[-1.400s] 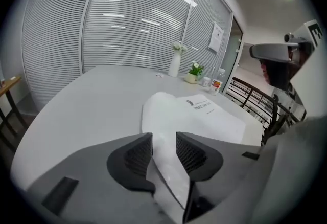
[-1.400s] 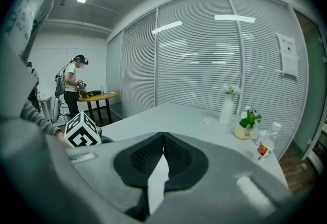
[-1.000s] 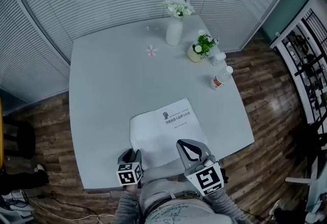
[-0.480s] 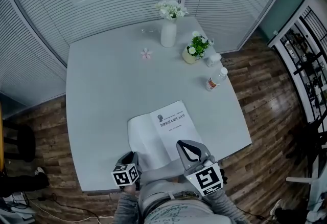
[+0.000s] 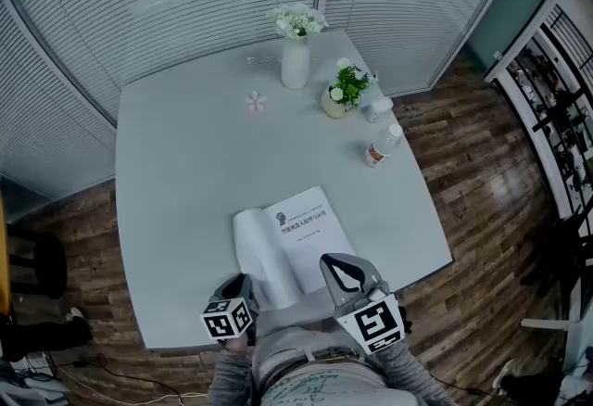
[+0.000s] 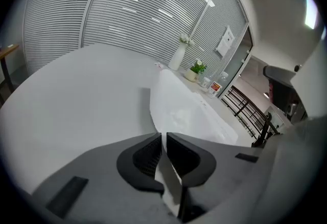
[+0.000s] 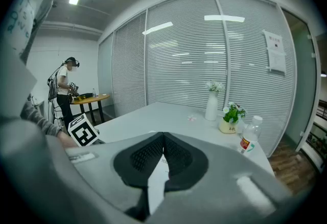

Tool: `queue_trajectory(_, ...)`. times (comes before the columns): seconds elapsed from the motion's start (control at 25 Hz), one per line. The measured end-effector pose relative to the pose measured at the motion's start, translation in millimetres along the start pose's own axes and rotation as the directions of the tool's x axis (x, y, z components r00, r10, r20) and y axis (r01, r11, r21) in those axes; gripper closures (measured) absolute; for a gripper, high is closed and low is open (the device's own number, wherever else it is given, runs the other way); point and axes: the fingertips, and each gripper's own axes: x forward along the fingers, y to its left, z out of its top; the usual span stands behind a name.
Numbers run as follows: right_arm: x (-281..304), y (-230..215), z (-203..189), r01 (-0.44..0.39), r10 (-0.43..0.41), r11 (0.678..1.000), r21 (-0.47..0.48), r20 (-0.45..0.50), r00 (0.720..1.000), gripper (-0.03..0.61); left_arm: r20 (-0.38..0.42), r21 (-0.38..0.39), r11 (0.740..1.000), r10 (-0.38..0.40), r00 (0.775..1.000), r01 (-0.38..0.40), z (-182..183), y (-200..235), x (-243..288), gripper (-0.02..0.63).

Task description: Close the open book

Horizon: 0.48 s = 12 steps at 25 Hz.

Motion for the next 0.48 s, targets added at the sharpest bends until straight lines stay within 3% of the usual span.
queue_trajectory(0.48,-9.7,-22.8,-2.5,0.035,-0.035,0.999,0.032,0.001,0.999,0.577,0.025,0.050,0.997,-0.052,0.998,0.051,17.9,-39.7,17.2,0.586)
